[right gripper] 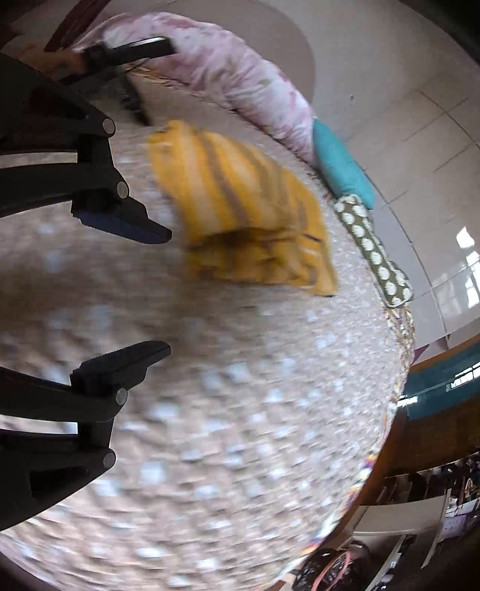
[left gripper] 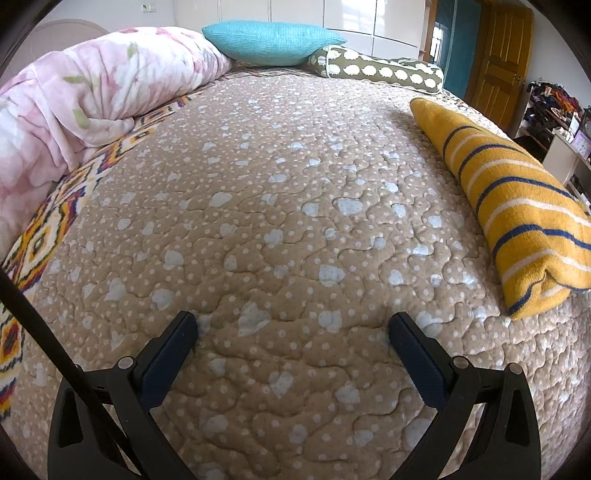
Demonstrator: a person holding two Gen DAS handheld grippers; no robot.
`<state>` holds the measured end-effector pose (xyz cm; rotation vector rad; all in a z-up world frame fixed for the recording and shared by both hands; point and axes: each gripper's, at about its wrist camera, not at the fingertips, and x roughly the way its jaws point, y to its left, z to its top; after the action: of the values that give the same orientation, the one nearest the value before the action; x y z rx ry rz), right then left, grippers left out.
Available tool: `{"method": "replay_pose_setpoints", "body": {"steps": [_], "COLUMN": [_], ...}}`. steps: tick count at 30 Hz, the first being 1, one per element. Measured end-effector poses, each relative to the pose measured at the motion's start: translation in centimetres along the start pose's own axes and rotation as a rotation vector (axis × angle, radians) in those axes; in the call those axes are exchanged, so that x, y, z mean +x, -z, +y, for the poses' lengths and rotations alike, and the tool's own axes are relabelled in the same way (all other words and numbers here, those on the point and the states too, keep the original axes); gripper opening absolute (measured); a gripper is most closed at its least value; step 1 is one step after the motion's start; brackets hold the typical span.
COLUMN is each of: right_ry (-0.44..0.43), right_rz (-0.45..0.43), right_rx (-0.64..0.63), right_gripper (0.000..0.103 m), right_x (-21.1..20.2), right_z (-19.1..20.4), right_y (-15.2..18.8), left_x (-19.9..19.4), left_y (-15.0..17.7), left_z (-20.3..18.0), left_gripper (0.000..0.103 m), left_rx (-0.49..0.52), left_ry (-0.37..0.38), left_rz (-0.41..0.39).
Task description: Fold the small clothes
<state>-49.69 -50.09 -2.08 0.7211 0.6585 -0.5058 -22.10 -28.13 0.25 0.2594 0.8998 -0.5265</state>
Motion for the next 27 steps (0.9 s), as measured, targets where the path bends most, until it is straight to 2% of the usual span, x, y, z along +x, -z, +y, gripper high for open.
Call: {"method": "replay_pose_setpoints", "body": {"steps": [6, 9, 11, 14, 16, 19, 23, 27], "right_ry": [0.081, 0.119, 0.163, 0.236, 0.281, 0.291, 0.324, 0.315], "right_rz": [-0.038, -0.022, -0.008, -0.007, -0.02, -0.046, -0.059, -0.08], "right_rx": [-0.071, -0.131, -0.185, -0.252, -0.264, -0.232, -0.247, -0.257], "right_gripper": [0.064, 0.071, 0.08, 0.087, 0.089, 0.092, 0.095, 0.097], "right_x": [-1.0, -0.4, 0.1, 0.9, 1.2, 1.3, 1.6, 1.6], "right_z": [0.4, 1.3, 2.3, 3.7, 4.3, 4.3, 4.8, 4.7], "right_y": [3.4, 3.4, 3.6, 4.1, 4.5, 4.7, 4.9, 5.2], "left_x": [0.1, 0.0, 0.0, -0.2, -0.4, -1.6, -2.7, -2.9], "left_y": [0.0, 0.1, 0.1, 0.3, 0.6, 2.0, 3.7, 4.0], "left_z": [0.0, 0.0, 0.0, 0.1, 0.4, 0.1, -1.0, -1.1], "left_gripper": [0.103, 0.103, 0.103, 0.103, 0.103, 0.103, 0.103, 0.103], "left_rx": [-0.004, -0.006, -0.007, -0.016, -0.056, -0.097, -0.08, -0.078], "left_ry": [0.001, 0.002, 0.003, 0.007, 0.014, 0.01, -0.031, -0.037], "left_rz": [0.006, 0.005, 0.006, 0.016, 0.042, 0.038, -0.003, -0.02]}}
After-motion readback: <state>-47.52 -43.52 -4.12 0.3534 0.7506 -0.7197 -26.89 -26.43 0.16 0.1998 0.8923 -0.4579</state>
